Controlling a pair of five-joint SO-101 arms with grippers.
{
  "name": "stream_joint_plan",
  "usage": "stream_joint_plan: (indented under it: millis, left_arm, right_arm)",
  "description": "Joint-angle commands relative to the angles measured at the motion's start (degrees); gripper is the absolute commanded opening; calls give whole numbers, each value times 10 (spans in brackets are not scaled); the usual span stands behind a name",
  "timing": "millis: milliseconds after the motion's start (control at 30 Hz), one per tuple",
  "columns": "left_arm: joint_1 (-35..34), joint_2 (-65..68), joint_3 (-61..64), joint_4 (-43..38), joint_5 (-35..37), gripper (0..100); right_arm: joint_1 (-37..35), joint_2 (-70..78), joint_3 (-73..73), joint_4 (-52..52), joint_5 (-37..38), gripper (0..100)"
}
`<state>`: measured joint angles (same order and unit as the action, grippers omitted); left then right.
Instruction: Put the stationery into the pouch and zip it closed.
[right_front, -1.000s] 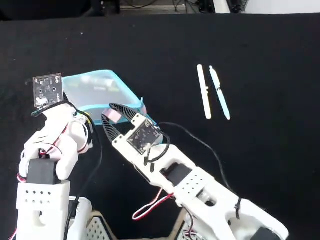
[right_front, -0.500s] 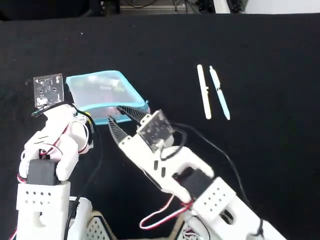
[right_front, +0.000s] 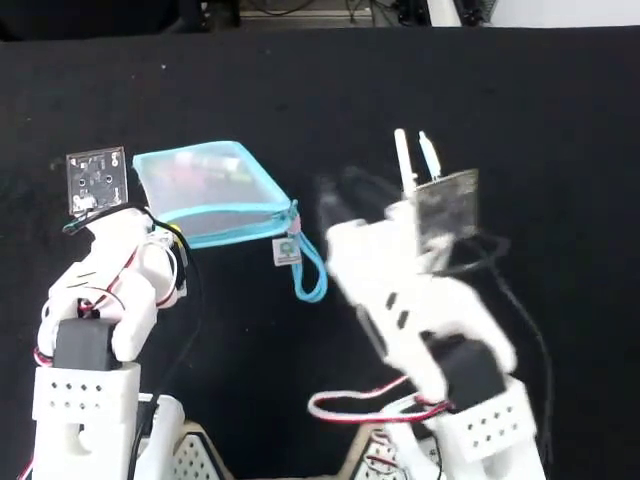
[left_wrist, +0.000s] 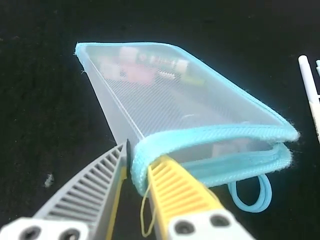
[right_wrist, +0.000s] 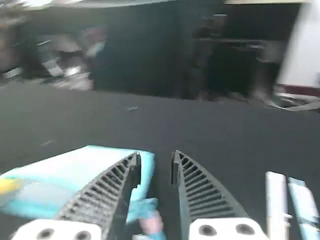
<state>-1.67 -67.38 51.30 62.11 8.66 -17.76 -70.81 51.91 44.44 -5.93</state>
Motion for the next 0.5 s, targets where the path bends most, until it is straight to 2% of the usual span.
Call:
stream_joint_plan:
  millis: [0,100,233,333,467]
  left_arm:
    - [-3,-9,-8,0,3,30]
    - [-3,-9,-8,0,3,30]
    - [0,-9,-8,0,3,30]
    - [-3,-9,-8,0,3,30]
    - [-3,-9,-8,0,3,30]
  right_arm:
    - [100,57,-80,73,-8,96]
    - [202,76,-106,138,-23,97]
    - [267,72,-53,65,-76,99]
    - [239,75,-1,13,-38,99]
    - [200,130,2,9,12,99]
